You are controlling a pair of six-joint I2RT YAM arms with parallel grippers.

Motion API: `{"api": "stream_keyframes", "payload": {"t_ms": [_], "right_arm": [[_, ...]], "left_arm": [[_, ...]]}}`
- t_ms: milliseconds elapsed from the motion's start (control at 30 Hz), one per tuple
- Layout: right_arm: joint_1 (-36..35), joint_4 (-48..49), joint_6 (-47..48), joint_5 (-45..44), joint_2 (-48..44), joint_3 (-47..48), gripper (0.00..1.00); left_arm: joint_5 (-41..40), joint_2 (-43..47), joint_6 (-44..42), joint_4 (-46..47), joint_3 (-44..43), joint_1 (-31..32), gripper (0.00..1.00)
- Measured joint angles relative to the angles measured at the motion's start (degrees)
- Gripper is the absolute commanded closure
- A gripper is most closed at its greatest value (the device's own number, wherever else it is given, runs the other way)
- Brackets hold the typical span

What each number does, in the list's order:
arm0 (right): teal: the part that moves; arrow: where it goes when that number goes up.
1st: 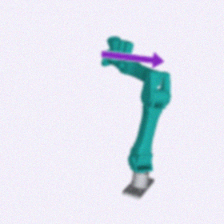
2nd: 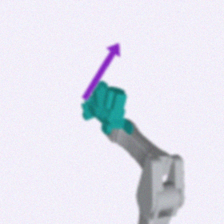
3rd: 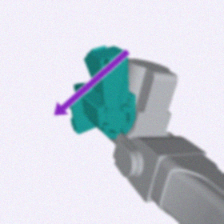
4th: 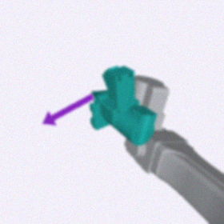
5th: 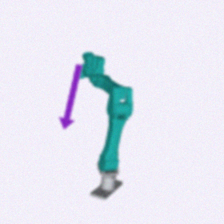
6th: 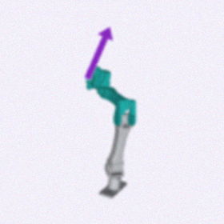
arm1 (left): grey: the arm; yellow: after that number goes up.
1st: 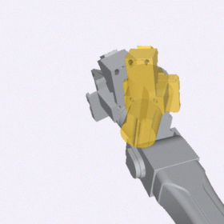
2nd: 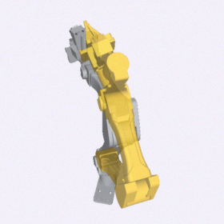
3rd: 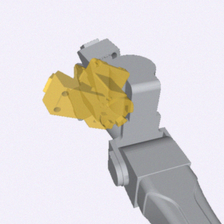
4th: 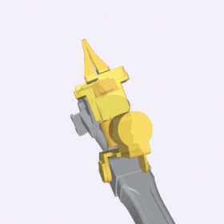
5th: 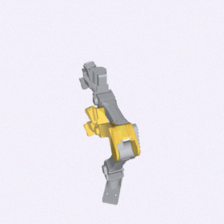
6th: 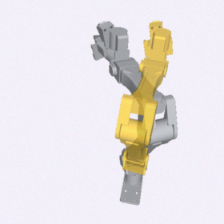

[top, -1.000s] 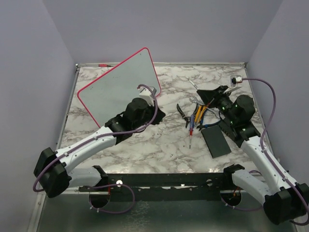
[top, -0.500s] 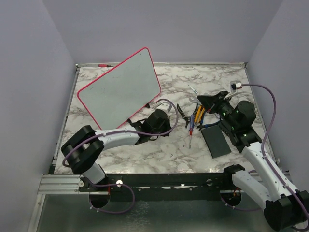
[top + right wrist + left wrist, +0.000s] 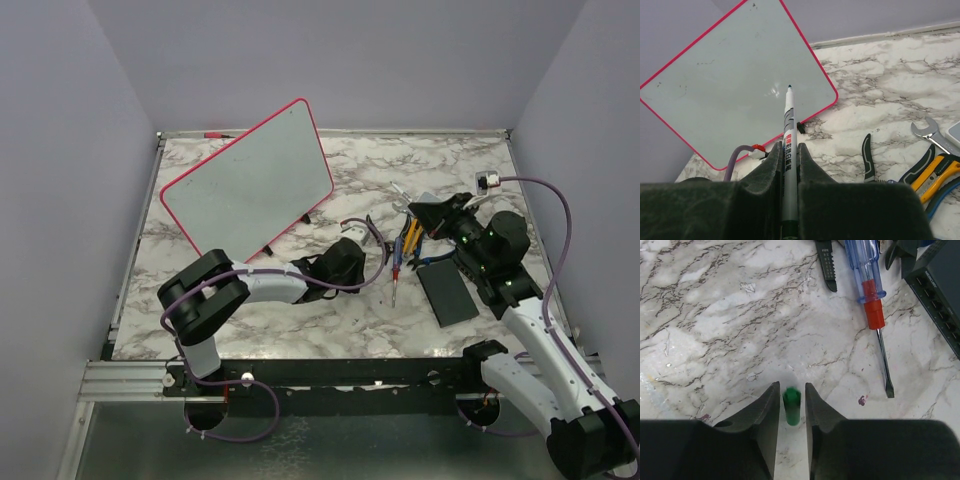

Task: Write a sentence on the whiteboard
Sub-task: Place the pen cap at the center of the board.

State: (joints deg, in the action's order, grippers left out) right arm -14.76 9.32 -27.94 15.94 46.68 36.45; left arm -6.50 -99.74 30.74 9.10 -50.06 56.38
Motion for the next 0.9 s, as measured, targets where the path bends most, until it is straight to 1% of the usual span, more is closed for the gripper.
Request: {"api": "stream_keyframes", "payload": {"t_ms": [133, 200, 233, 267, 333, 400, 533, 600, 833, 900], "right_arm": [[0.0, -0.5, 0.1, 0.0, -0.7, 0.0, 0.99], [0.0, -0.5, 0.2, 0.0, -0.7, 0.0, 1.00], [0.0, -0.6, 0.2, 0.0, -0.7, 0.0, 1.00], [0.0, -0.8, 0.2, 0.0, -0.7, 0.0, 0.99], [0.0, -1.0, 0.2, 0.0, -0.7, 0.0, 0.99], [0.0, -1.5, 0.2, 0.0, -0.8, 0.0, 0.99], [0.0, -2.3, 0.5, -0.2, -1.4, 0.0, 0.99], [0.0, -2.5, 0.7, -0.5, -1.9, 0.0, 0.99], [0.0, -3.1, 1.5, -1.6, -3.1, 0.0, 0.99], [0.0, -3.2, 1.8, -1.7, -3.2, 0.0, 0.99]], "left_arm": [[-1.2, 0.1, -0.4, 0.3, 0.0, 0.0, 0.48], [-1.6, 0.3, -0.7, 0.3, 0.0, 0.0, 0.35], [-1.7, 0.4, -0.7, 0.3, 0.0, 0.0, 0.25], [-1.9, 0.6, -0.9, 0.3, 0.1, 0.0, 0.19], [-2.4, 1.4, -1.2, 0.3, 0.3, 0.0, 0.11], [-2.7, 2.4, -1.3, 0.2, 0.5, 0.0, 0.08], [-3.5, 5.3, -1.6, 0.0, 0.7, 0.0, 0.06], [-4.1, 6.7, -1.9, -1.1, 0.6, 0.0, 0.01], [-4.9, 13.9, -6.1, -6.0, 0.4, 0.0, 0.01], [-4.9, 16.0, -8.3, -8.7, -1.3, 0.0, 0.01]]}}
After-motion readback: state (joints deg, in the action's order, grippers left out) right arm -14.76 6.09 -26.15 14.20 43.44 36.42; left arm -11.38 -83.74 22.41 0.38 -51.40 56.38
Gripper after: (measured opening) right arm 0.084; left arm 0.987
